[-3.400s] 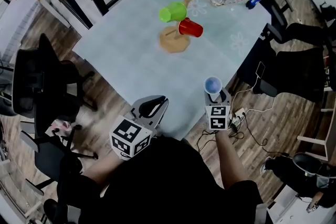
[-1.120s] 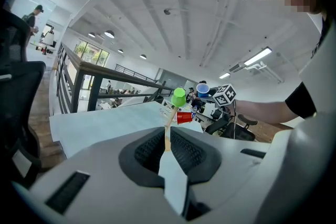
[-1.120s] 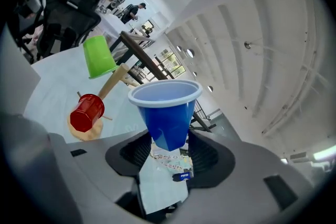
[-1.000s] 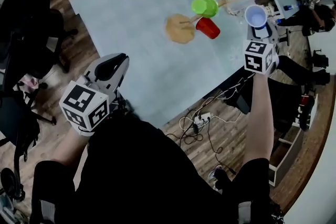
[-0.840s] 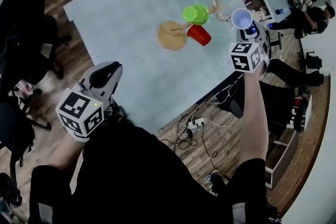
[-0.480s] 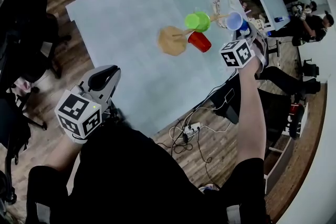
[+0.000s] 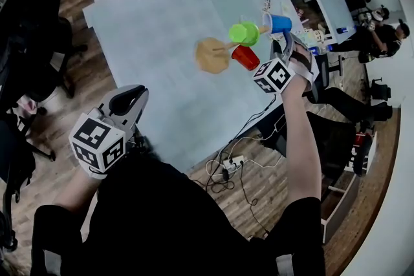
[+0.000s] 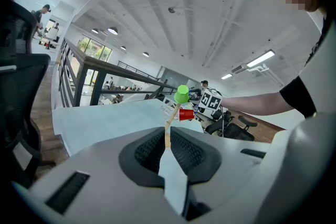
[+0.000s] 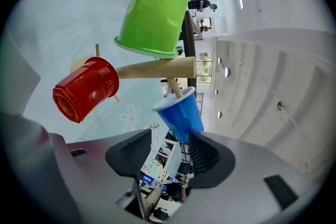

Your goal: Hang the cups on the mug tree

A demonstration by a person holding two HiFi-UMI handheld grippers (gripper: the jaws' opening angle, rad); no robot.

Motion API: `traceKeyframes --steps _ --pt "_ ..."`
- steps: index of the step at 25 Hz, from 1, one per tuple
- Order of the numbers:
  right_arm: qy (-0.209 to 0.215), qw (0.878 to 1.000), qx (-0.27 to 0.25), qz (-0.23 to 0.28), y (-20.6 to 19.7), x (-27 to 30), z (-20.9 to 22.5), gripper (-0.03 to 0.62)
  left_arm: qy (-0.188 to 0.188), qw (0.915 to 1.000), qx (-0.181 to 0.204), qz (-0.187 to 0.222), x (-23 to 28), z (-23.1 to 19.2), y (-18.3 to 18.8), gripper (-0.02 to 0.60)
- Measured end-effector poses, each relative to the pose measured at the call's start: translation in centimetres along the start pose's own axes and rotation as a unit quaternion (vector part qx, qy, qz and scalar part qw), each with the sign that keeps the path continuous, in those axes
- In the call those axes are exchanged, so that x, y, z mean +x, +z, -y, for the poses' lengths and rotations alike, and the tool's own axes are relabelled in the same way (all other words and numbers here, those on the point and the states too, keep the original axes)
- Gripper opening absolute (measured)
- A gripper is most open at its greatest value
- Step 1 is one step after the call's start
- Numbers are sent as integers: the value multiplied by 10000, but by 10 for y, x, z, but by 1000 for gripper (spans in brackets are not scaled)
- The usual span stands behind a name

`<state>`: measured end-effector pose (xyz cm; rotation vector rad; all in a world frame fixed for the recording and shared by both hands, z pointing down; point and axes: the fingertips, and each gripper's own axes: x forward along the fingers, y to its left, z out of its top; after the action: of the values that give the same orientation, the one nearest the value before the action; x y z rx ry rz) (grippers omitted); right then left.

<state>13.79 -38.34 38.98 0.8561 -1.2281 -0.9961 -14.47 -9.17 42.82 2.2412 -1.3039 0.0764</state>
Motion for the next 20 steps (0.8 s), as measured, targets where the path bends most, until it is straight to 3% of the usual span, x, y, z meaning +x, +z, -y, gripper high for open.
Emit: traceKeyframes --steps 15,20 --pt "-76 9981 593 145 -6 -28 7 244 -196 9997 92 -98 5 16 -2 38" --pt "62 9892 1432 305 -14 -49 5 244 -275 9995 139 -114 7 25 -4 38"
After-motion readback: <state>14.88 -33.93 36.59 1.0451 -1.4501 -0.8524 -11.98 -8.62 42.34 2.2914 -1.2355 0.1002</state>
